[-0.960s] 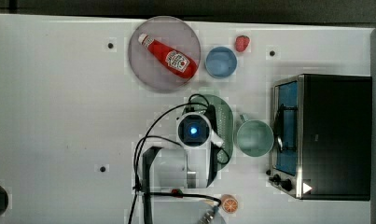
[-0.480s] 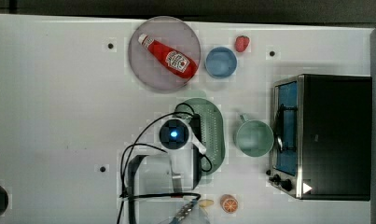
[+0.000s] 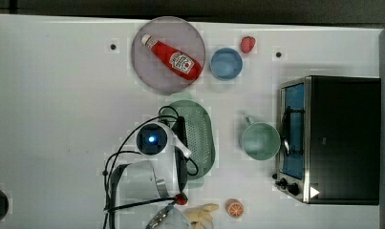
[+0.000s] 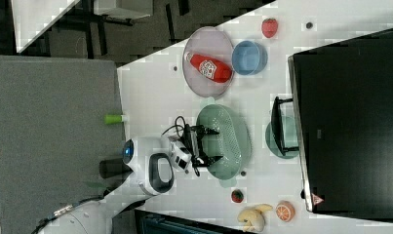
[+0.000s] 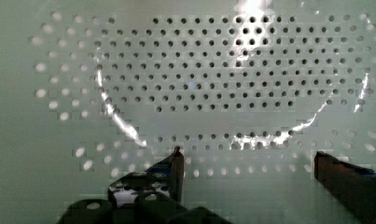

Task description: Drag strainer right to left.

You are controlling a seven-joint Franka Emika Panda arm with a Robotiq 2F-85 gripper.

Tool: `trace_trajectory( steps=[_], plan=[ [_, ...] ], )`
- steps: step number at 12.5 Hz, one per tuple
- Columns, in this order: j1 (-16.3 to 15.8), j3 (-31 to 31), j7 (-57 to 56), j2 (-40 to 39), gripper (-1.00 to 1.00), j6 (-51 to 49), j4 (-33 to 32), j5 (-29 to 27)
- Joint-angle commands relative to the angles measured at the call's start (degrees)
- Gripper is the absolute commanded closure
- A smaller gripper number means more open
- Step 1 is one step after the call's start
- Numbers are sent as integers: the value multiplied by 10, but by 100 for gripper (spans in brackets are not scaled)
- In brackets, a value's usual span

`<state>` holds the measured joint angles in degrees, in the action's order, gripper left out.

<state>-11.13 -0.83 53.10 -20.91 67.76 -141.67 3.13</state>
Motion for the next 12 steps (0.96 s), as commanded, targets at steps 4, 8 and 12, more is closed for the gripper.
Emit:
trace_trajectory(
  steps=[4,8,12],
  plan=[
    [-79,3,122,-24,-100,5,53,-5],
    [-121,3,145,-47,-100,-23,92,-6],
    [-148,2,159,-53,-100,-51,120,-7]
  ],
)
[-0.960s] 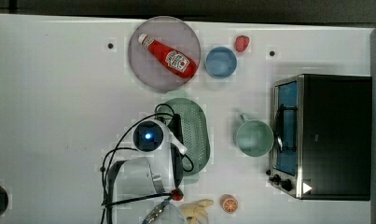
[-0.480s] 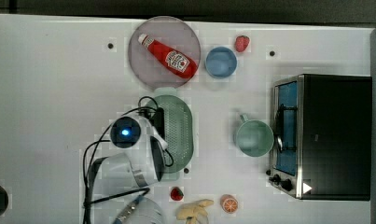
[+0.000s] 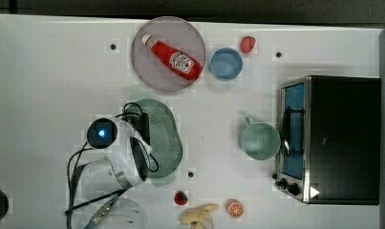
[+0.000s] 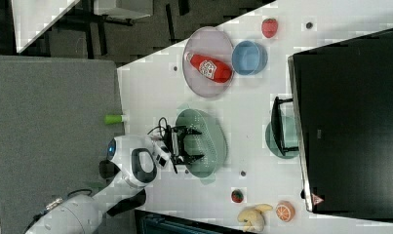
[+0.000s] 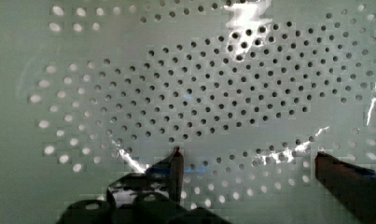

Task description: Drag strainer right to left.

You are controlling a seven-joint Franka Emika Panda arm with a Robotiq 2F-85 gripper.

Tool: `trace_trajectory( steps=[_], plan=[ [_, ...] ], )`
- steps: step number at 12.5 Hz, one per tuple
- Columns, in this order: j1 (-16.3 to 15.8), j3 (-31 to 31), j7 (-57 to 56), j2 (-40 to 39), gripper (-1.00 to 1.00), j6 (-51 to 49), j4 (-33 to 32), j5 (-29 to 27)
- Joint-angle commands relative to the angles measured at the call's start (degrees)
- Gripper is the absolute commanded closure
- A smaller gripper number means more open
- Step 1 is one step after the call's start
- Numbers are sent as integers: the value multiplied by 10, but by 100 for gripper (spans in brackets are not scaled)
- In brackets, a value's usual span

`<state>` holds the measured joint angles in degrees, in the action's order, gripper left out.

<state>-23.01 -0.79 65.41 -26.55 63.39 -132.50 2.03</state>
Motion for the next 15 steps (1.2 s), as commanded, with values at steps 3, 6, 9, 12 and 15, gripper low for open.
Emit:
trace_trajectory(
  steps=[3,6,9,12,15],
  plan=[
    [-45,1,40,-6,-100,-28,52,0],
    [-62,-7,61,-22,-100,-38,83,-32],
    [-78,-14,68,-42,-100,-48,119,-55],
    [-96,-20,86,-57,-100,-54,148,-77],
    [-113,-20,92,-71,-100,-61,173,-79]
  ],
)
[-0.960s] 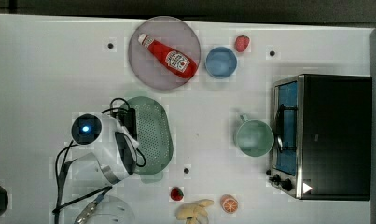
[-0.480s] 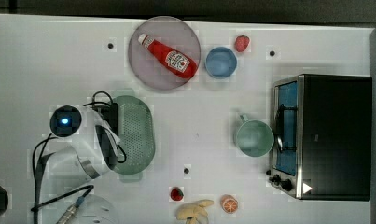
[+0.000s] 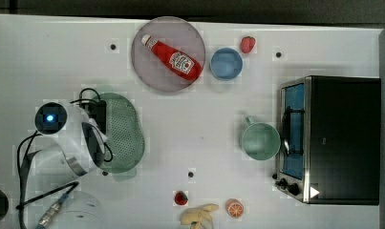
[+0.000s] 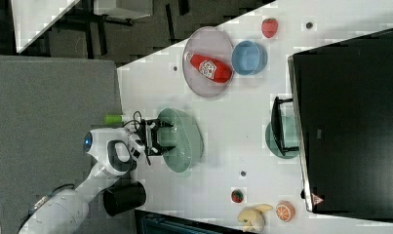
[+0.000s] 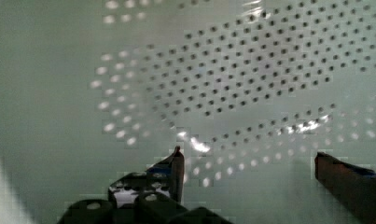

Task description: Drag strainer right to left.

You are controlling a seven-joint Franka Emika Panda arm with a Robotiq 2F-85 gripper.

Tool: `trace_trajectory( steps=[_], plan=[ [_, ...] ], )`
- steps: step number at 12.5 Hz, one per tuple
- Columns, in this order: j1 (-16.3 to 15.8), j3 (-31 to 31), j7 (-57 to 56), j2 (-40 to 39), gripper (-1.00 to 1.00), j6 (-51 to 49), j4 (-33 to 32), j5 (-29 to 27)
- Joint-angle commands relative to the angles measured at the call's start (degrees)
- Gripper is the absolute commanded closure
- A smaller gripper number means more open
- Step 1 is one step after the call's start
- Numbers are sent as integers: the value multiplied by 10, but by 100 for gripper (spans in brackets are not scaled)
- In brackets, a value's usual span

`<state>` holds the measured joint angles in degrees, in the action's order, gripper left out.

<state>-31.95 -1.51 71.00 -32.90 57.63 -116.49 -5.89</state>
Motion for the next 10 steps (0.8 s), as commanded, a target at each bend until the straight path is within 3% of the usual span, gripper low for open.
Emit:
trace_trajectory(
  steps=[1,10],
  plan=[
    [-29,-13,41,-13,-100,-3,20,-7],
    [-71,-18,99,-54,-100,-3,85,-10]
  ],
)
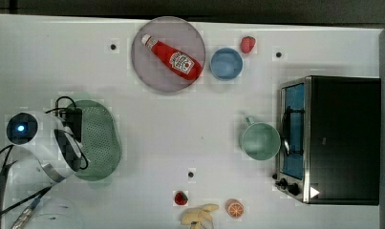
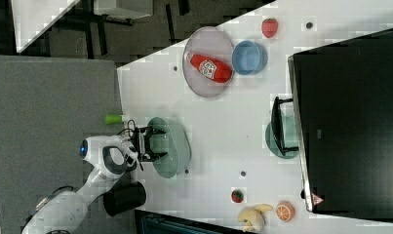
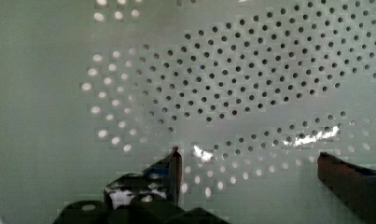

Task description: Drag strainer right to left.

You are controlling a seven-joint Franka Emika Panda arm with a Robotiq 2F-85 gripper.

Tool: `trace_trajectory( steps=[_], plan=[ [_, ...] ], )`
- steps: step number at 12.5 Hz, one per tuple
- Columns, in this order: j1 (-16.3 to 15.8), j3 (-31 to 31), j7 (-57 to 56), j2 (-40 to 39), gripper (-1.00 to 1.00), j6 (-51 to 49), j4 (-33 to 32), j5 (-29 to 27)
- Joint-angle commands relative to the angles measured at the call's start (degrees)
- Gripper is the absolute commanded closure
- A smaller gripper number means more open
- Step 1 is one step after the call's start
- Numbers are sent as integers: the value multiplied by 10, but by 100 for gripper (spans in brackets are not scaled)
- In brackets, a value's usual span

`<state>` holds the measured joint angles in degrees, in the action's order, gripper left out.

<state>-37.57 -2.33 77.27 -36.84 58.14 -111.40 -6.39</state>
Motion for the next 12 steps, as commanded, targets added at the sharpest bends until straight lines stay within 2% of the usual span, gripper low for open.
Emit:
trace_trajectory(
  steps=[1,3,5,9,12],
  plan=[
    [-17,-10,37,-18,-100,-8,40,-5],
    [-17,-4,32,-16,-100,-8,41,-4],
    [-17,9,-8,9,-100,-64,35,1],
    [-14,68,-174,124,-100,-231,30,5],
    [-6,129,-297,228,-100,-320,30,5]
  ],
)
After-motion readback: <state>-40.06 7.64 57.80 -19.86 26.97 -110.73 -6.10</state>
